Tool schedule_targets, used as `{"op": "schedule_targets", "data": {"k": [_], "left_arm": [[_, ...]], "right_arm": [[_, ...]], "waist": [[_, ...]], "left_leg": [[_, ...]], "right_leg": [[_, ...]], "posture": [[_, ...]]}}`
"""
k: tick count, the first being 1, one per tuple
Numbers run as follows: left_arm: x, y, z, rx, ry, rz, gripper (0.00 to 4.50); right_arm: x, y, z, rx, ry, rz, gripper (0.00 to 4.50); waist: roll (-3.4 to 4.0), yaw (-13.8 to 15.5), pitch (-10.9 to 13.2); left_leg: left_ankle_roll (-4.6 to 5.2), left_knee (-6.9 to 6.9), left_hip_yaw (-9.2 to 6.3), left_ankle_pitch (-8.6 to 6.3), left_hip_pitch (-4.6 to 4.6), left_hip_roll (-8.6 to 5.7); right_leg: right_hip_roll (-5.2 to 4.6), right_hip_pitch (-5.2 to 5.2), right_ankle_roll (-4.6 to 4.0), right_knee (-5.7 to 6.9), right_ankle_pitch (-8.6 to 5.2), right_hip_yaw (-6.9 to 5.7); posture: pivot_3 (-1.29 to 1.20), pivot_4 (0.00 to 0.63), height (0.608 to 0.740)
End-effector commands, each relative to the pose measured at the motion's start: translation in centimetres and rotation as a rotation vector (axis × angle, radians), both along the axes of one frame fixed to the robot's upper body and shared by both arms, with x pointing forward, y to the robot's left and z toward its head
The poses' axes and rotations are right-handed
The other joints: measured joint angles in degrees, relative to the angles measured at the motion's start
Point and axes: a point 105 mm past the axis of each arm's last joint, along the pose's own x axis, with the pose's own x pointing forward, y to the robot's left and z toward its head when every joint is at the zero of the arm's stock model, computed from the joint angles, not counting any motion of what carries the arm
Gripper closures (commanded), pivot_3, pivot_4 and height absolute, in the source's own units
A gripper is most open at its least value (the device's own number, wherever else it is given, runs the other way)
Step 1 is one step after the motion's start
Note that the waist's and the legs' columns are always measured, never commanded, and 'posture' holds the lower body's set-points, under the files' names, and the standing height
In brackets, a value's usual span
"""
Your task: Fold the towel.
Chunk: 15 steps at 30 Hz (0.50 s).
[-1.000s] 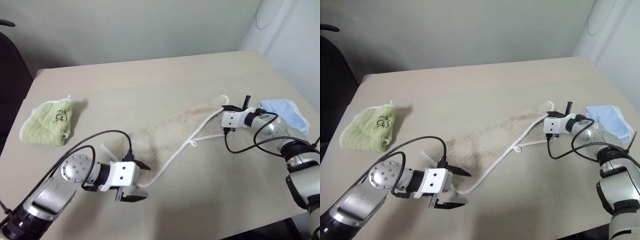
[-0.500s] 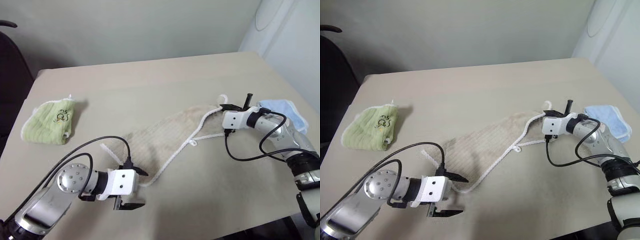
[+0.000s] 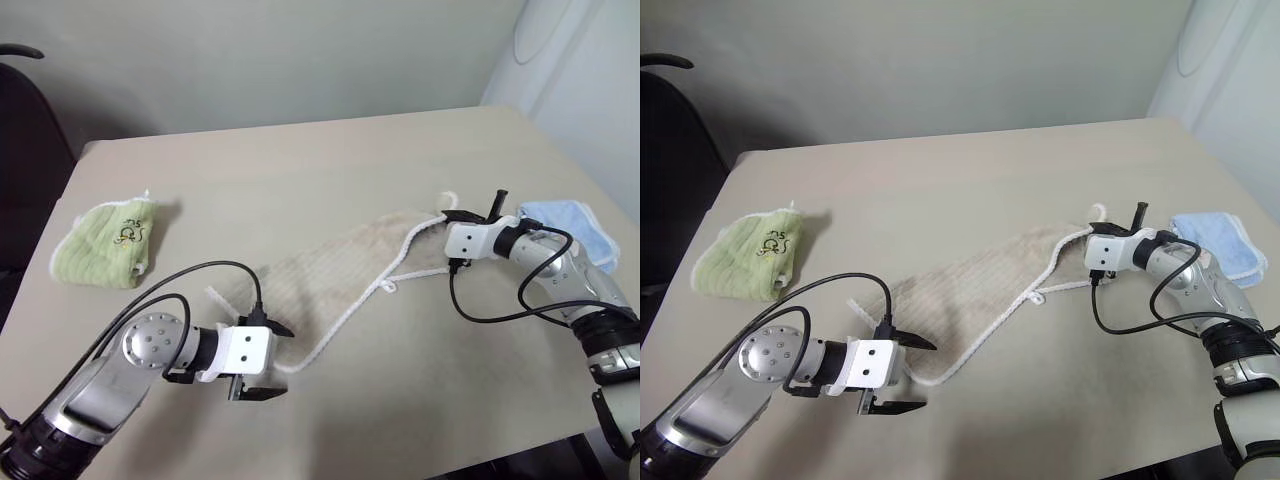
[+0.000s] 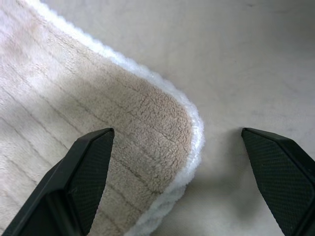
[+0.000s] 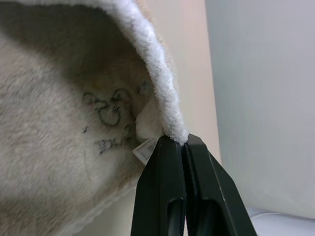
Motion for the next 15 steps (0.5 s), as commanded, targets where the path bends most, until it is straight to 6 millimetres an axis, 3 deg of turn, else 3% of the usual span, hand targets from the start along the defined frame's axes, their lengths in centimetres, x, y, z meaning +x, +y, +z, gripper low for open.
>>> {"op": "schedule_targets", "data": {"k": [1,12,15], "left_arm": [[0.7,0.6,-1.2,0.032,0.01,0.042,0.54],[1.7,0.9,-0.5,-0.012,-0.017,0.081,4.25],[1.9,1.2,-0.5,-0.029,-0.023,0.108,4.45]], "right_arm": [[0.0,-0.1,1.8,0.025,-0.071,-0.005,4.5],[0.3,-0.3,1.4,0.026,-0.07,-0.018,4.5],[0.5,-0.7,1.5,0.021,-0.07,-0.027,4.5]], "waist": [[0.05,0.15,-0.02],[0.1,0.46,-0.05],[0.1,0.42,-0.05]], "left_leg": [[0.03,0.0,0.0,-0.01,0.08,0.0],[0.16,-0.03,0.0,-0.09,0.31,-0.1],[0.15,-0.1,0.0,-0.09,0.3,-0.09]], "right_leg": [[-0.01,0.08,0.01,-0.03,0.01,0.0],[-0.11,0.33,0.13,-0.08,0.15,0.0],[-0.11,0.3,0.12,-0.1,0.14,0.01]], "posture": [[0.0,0.15,0.74],[0.0,0.15,0.74],[0.0,0.15,0.74]]}}
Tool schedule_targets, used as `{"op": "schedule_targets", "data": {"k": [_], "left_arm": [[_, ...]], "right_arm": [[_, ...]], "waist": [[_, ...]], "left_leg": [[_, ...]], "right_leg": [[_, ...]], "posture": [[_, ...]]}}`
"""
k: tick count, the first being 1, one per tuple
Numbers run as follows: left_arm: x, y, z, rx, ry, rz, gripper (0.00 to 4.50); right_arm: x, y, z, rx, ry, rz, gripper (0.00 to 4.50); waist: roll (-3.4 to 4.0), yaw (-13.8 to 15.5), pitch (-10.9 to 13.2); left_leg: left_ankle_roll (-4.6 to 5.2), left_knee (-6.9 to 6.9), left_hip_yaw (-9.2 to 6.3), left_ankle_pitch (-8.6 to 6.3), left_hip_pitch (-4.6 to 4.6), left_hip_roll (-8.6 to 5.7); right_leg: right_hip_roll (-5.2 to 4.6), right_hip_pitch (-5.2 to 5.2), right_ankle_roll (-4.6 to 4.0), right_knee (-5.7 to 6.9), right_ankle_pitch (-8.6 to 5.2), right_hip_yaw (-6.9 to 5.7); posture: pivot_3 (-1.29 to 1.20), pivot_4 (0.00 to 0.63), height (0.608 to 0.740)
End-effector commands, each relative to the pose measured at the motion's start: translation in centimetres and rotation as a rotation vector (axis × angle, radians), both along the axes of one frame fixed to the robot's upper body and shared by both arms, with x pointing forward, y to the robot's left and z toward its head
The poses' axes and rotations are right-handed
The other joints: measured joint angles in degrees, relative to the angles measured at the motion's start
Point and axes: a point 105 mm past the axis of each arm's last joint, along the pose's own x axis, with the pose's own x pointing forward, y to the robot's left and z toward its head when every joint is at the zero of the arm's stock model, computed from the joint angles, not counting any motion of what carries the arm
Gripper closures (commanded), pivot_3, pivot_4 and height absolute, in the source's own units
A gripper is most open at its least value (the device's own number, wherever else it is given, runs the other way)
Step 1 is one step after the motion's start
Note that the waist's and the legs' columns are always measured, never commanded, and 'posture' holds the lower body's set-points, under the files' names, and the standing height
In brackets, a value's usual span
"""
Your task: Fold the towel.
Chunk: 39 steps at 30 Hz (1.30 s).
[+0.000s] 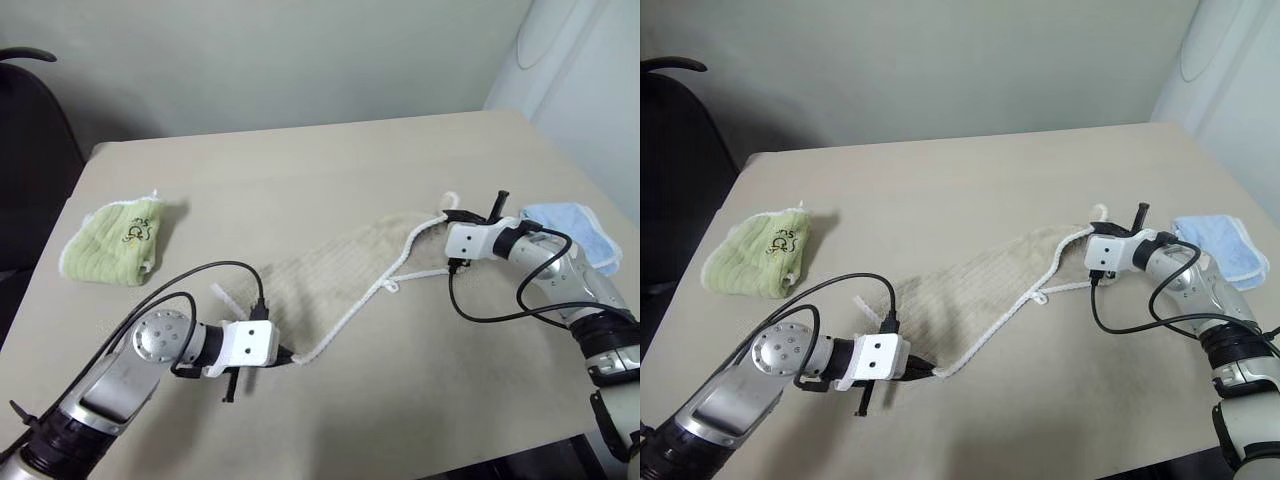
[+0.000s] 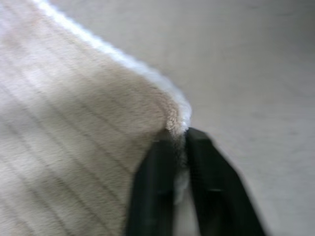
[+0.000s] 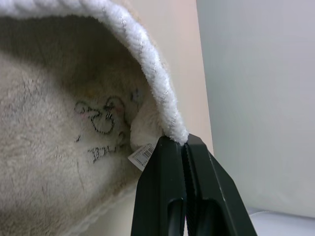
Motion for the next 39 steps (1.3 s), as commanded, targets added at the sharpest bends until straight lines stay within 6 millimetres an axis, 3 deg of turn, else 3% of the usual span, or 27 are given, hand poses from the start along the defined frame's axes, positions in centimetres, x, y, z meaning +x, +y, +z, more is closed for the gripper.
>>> {"op": "schedule_targets", "data": {"k": [1,4,6,9,14,19,22,27,30,32,36,39], "left_arm": [[1.0,1.4,0.0,0.009,-0.034,0.095,4.45],[1.0,1.1,0.7,-0.06,-0.036,0.126,4.45],[1.2,0.5,2.1,-0.169,-0.028,0.174,4.45],[2.2,-0.1,5.8,-0.415,-0.01,0.273,4.45],[5.3,1.7,12.8,-0.777,-0.077,0.441,4.45],[8.9,3.0,19.5,-1.072,-0.173,0.512,4.45],[11.2,4.3,23.3,-1.203,-0.245,0.551,4.45],[11.8,6.9,28.0,-1.307,-0.372,0.56,4.45],[10.9,7.7,28.6,-1.31,-0.386,0.537,4.45],[9.1,8.1,27.9,-1.292,-0.331,0.502,4.45],[5.8,8.0,24.3,-1.173,-0.181,0.485,4.45],[3.4,7.3,20.0,-1.037,-0.045,0.506,4.45]], "right_arm": [[0.4,-0.5,2.0,0.013,-0.066,-0.01,4.5],[0.6,-0.7,2.1,0.009,-0.065,-0.016,4.5],[0.6,-1.0,2.1,0.011,-0.059,-0.021,4.5],[0.7,-2.0,2.5,0.011,-0.056,-0.046,4.5],[1.0,-3.6,4.4,0.055,-0.073,-0.096,4.5],[2.3,-5.2,7.8,0.092,-0.128,-0.159,4.5],[3.0,-5.9,10.9,0.099,-0.19,-0.19,4.5],[2.2,-6.9,16.0,0.165,-0.266,-0.182,4.5],[1.3,-7.2,17.2,0.208,-0.258,-0.152,4.5],[0.1,-7.4,16.8,0.251,-0.185,-0.098,4.5],[-2.9,-6.5,13.0,0.28,0.054,0.02,4.5],[-5.7,-6.1,8.4,0.25,0.285,0.058,4.5]], "waist": [[0.0,-0.03,0.0],[0.0,-0.3,0.0],[-0.01,-0.32,0.01],[-0.03,-0.26,0.02],[-0.02,-0.27,0.04],[-0.03,-0.36,0.06],[-0.01,-0.47,0.08],[-0.02,-0.81,0.08],[-0.02,-1.0,0.08],[-0.02,-1.08,0.08],[-0.08,-0.97,0.08],[-0.13,-0.65,0.12]], "left_leg": [[0.0,-0.01,0.0,0.0,-0.01,0.0],[0.0,-0.02,0.0,0.0,-0.03,0.0],[0.0,-0.03,0.0,0.0,-0.03,0.01],[0.0,-0.01,0.0,0.0,-0.13,0.01],[-0.2,0.03,0.02,0.13,-0.16,0.0],[-0.31,0.04,0.03,0.34,-0.11,0.0],[-0.31,0.07,0.03,0.38,-0.12,0.0],[-0.77,-0.12,0.03,0.66,-0.38,0.0],[-0.84,-0.18,0.02,0.7,-0.66,0.0],[-0.85,-0.11,0.02,0.71,-0.95,0.0],[-0.84,-0.11,0.06,0.7,-1.01,-0.01],[-0.87,-0.09,0.06,0.71,-1.02,-0.03]], "right_leg": [[0.0,0.0,0.0,-0.01,0.0,0.0],[0.0,-0.02,0.0,-0.02,0.0,0.0],[0.0,-0.03,-0.01,-0.01,-0.01,0.0],[0.0,-0.07,-0.01,-0.03,0.0,0.0],[0.0,-0.08,0.0,-0.04,0.0,0.0],[0.01,-0.05,0.01,-0.02,0.0,0.0],[0.01,-0.07,0.03,-0.06,0.01,0.01],[0.01,-0.4,0.01,-0.17,0.0,0.02],[0.03,-0.61,-0.01,-0.15,-0.01,0.03],[0.03,-0.83,0.0,-0.16,-0.01,0.03],[0.08,-0.88,-0.05,-0.33,-0.14,0.09],[0.08,-0.92,-0.05,-0.39,-0.27,0.13]], "posture": [[0.0,0.15,0.74],[0.0,0.15,0.74],[0.0,0.15,0.74],[0.0,0.15,0.74],[0.0,0.15,0.74],[0.0,0.15,0.74],[0.0,0.15,0.74],[0.0,0.15,0.74],[0.0,0.15,0.74],[0.0,0.15,0.74],[0.0,0.15,0.74],[0.0,0.15,0.74]]}}
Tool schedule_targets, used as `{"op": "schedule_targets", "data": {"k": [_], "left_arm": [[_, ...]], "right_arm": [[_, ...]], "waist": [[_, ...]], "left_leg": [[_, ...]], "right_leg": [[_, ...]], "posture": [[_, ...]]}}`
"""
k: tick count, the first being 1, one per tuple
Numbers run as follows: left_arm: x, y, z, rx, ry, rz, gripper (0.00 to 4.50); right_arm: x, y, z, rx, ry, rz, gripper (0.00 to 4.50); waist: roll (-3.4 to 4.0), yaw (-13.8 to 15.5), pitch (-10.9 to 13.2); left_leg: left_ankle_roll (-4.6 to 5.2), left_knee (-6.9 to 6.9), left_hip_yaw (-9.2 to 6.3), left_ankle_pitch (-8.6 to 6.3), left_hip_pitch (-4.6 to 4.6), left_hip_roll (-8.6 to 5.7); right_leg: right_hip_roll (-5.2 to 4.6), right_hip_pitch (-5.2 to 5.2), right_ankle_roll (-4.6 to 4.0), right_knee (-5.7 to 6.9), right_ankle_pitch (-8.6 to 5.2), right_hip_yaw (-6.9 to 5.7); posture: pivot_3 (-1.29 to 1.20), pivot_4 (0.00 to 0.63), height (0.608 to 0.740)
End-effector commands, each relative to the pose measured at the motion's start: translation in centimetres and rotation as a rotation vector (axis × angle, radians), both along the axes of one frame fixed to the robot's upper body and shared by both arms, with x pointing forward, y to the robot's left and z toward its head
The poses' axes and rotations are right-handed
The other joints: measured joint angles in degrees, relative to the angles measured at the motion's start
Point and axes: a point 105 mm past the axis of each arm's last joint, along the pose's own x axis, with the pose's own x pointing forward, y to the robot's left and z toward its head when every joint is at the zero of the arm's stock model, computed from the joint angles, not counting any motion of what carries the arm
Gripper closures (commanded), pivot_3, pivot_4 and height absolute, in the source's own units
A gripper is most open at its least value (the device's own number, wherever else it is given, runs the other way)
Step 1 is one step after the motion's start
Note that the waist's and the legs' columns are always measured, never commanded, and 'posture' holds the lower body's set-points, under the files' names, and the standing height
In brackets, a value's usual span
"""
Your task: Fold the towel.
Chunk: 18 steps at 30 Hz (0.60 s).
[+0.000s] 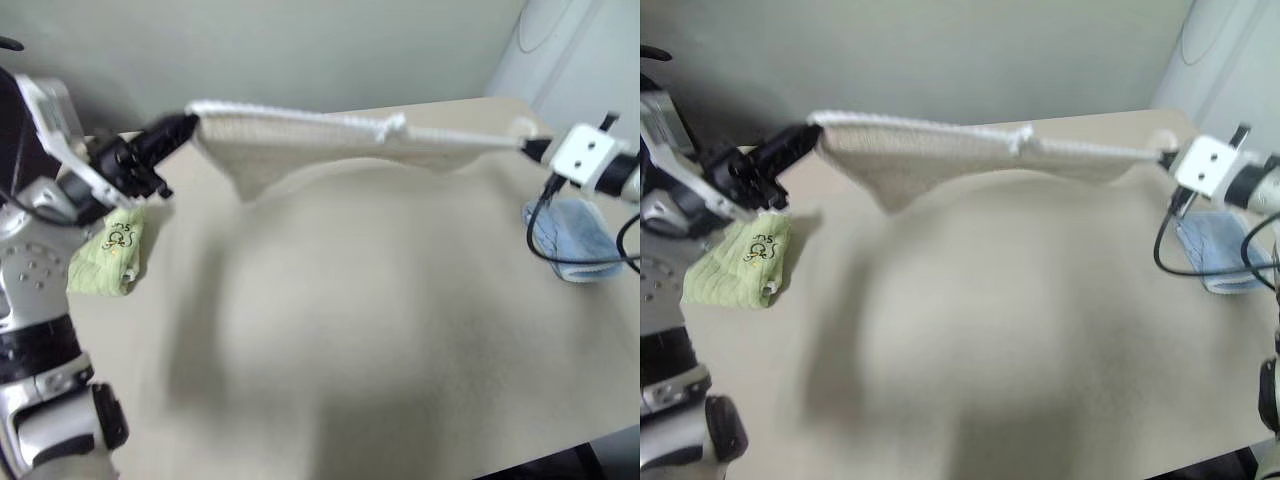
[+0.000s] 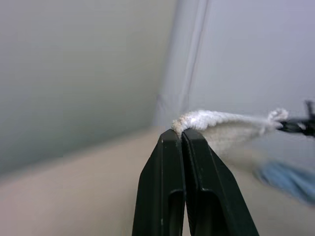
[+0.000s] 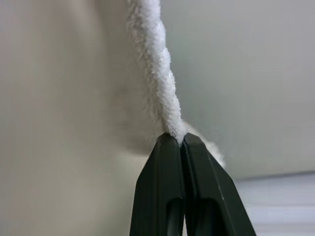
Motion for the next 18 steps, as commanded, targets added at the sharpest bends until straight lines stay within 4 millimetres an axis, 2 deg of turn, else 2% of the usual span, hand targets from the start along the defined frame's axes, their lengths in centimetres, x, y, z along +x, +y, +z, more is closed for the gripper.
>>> {"op": "schedule_targets", "data": {"k": [1,5,8,10,12,15,18], "left_arm": [[-3.6,-0.6,-1.6,0.113,0.045,-0.064,4.45],[-6.6,-1.4,-6.3,0.218,0.221,-0.125,4.45],[-8.1,-1.8,-8.7,0.266,0.314,-0.153,4.45],[-9.0,-1.9,-10.1,0.295,0.364,-0.159,4.45],[-9.4,-1.7,-10.8,0.303,0.386,-0.148,4.45],[-9.1,-1.2,-10.9,0.269,0.384,-0.11,4.45],[-7.4,0.1,-10.8,0.223,0.367,-0.005,4.45]], "right_arm": [[-3.4,-0.2,-1.4,0.0,0.158,0.056,4.5],[-6.2,0.0,-5.7,-0.022,0.38,0.087,4.5],[-6.6,-0.3,-6.8,-0.031,0.435,0.077,4.5],[-6.7,-0.4,-7.2,-0.035,0.465,0.078,4.5],[-6.7,-0.4,-7.3,-0.043,0.482,0.086,4.5],[-6.1,-0.2,-7.3,-0.056,0.479,0.097,4.5],[-4.2,0.4,-6.9,-0.092,0.429,0.099,4.5]], "waist": [[-0.01,0.19,0.01],[-0.13,0.21,0.08],[-0.32,0.07,0.21],[-0.34,-0.18,0.22],[-0.39,-0.35,0.23],[-0.41,0.04,0.21],[-0.45,0.02,0.18]], "left_leg": [[-0.01,0.0,0.0,-0.01,0.01,0.0],[-0.05,-0.14,0.16,-0.03,0.18,0.0],[-0.05,-0.1,0.16,-0.1,0.79,0.02],[0.69,-0.04,0.18,-0.51,1.45,0.03],[0.81,0.02,0.19,-0.61,1.87,0.01],[0.91,0.24,0.18,-0.67,2.02,-0.06],[0.9,0.35,0.22,-0.74,2.01,-0.08]], "right_leg": [[0.0,0.01,-0.02,0.02,-0.07,0.01],[0.01,0.05,0.04,0.17,-0.21,0.16],[0.02,0.54,0.0,0.38,-0.15,0.18],[0.03,1.18,-0.11,0.35,-0.16,0.2],[0.04,1.6,-0.69,0.33,-0.37,0.24],[0.03,1.79,-0.71,0.3,-0.38,0.25],[0.0,1.83,-0.45,0.35,-0.24,0.27]], "posture": [[0.0,0.15,0.74],[0.0,0.15,0.74],[0.0,0.15,0.74],[0.0,0.15,0.74],[0.0,0.15,0.74],[0.0,0.15,0.74],[0.0,0.15,0.74]]}}
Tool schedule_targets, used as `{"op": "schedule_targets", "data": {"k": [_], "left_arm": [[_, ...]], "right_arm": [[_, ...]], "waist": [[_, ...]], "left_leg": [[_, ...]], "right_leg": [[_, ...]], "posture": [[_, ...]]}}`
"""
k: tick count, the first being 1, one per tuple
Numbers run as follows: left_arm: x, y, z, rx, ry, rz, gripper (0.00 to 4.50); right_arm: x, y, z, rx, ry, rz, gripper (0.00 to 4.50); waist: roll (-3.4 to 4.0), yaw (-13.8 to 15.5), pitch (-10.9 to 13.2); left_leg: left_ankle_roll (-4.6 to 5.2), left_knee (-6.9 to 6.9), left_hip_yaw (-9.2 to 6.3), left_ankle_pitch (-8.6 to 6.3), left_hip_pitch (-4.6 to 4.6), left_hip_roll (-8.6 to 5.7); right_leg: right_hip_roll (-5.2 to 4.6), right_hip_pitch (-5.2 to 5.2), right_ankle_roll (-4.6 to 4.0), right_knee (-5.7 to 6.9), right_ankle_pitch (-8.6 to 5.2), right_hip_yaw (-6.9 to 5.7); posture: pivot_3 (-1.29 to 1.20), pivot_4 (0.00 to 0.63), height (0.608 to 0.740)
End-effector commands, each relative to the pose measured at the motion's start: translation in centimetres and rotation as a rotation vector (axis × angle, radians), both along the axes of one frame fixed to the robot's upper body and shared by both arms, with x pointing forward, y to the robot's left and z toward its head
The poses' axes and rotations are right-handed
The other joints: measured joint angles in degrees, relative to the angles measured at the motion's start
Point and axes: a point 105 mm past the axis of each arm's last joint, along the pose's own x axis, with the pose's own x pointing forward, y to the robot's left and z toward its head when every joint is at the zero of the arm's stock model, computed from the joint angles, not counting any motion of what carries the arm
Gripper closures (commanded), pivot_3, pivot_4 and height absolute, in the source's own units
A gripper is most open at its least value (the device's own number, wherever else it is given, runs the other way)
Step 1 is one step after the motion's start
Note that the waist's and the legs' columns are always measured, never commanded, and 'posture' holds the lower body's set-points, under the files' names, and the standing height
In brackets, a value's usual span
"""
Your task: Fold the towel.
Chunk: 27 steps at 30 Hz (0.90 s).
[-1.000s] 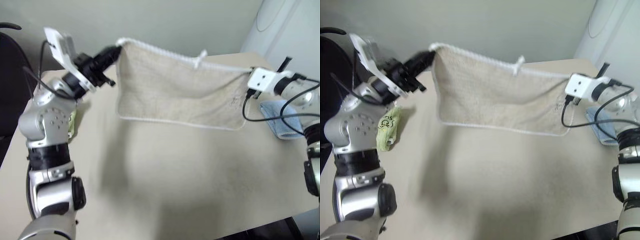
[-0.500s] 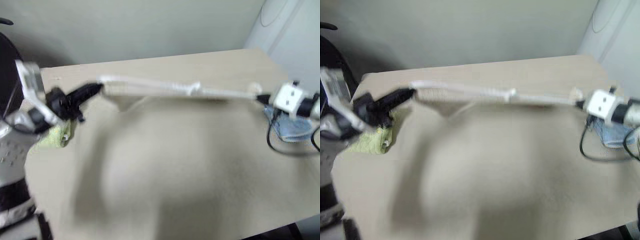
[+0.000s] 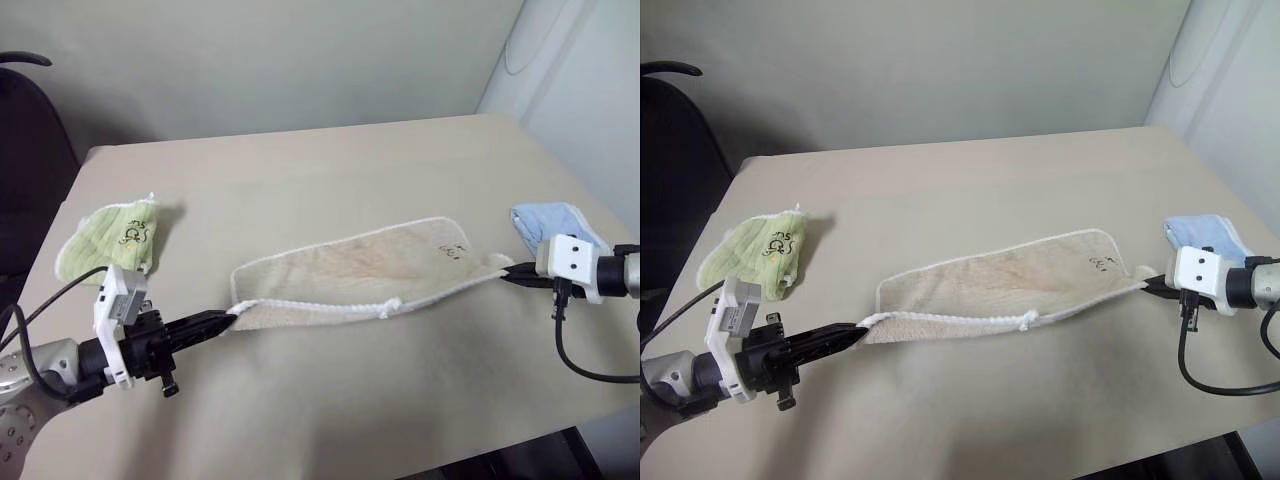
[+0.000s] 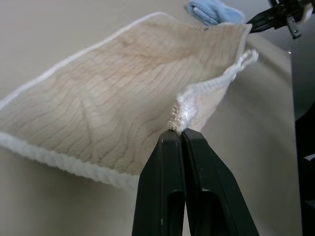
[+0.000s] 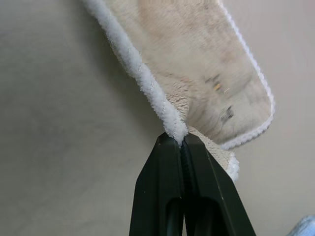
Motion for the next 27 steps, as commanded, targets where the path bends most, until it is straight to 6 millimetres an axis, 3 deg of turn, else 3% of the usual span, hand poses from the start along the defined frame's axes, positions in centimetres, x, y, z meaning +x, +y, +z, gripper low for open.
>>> {"op": "schedule_targets", "data": {"k": [1,7,10,15,19,22,27], "left_arm": [[2.3,1.8,1.2,-0.02,-0.088,0.145,4.45],[6.9,3.9,1.2,-0.062,-0.124,0.333,4.45],[8.4,3.9,-0.2,-0.009,-0.101,0.353,4.45],[9.9,3.6,-2.7,0.08,-0.065,0.353,4.45],[10.5,3.2,-3.4,0.106,-0.059,0.35,4.45],[10.6,3.1,-3.7,0.112,-0.054,0.344,3.81],[10.6,3.6,-3.6,0.082,-0.055,0.38,2.02]], "right_arm": [[2.5,0.6,1.1,-0.057,-0.093,0.012,4.5],[8.5,2.3,2.4,-0.114,-0.195,-0.036,4.5],[10.8,3.6,2.0,-0.134,-0.209,-0.056,4.5],[12.6,5.2,0.7,-0.208,-0.225,-0.064,4.5],[13.2,5.4,-0.2,-0.279,-0.249,-0.073,4.5],[13.4,5.3,0.2,-0.28,-0.274,-0.086,3.85],[13.6,4.1,1.4,-0.327,-0.378,-0.102,2.12]], "waist": [[-0.01,-0.05,-0.03],[0.09,-0.3,-0.03],[0.09,-0.33,-0.03],[0.09,-0.17,-0.03],[0.09,-0.09,-0.03],[0.09,-0.15,-0.03],[0.09,-0.27,-0.03]], "left_leg": [[-0.04,-0.01,-0.01,0.03,-0.01,0.01],[-0.15,-0.31,-0.03,0.09,-0.16,0.06],[-0.72,-0.39,-0.11,0.39,-0.38,0.05],[-0.83,-0.41,-0.22,0.41,-0.89,0.04],[-0.85,-0.32,-0.24,0.41,-1.25,0.04],[-0.85,-0.31,-0.24,0.41,-1.31,0.05],[-0.87,-0.31,-0.24,0.43,-1.3,0.06]], "right_leg": [[0.01,-0.03,0.39,0.02,0.23,-0.01],[0.03,-0.48,0.45,0.21,0.29,-0.03],[0.04,-0.73,0.42,0.2,0.29,-0.05],[0.04,-1.15,0.41,0.07,0.3,-0.09],[0.04,-1.41,0.39,0.06,0.31,-0.13],[0.03,-1.45,0.39,0.08,0.31,-0.13],[0.04,-1.47,0.38,0.15,0.31,-0.13]], "posture": [[0.0,0.15,0.74],[0.0,0.15,0.74],[0.0,0.15,0.74],[0.0,0.15,0.74],[0.0,0.15,0.74],[0.0,0.15,0.74],[0.0,0.15,0.74]]}}
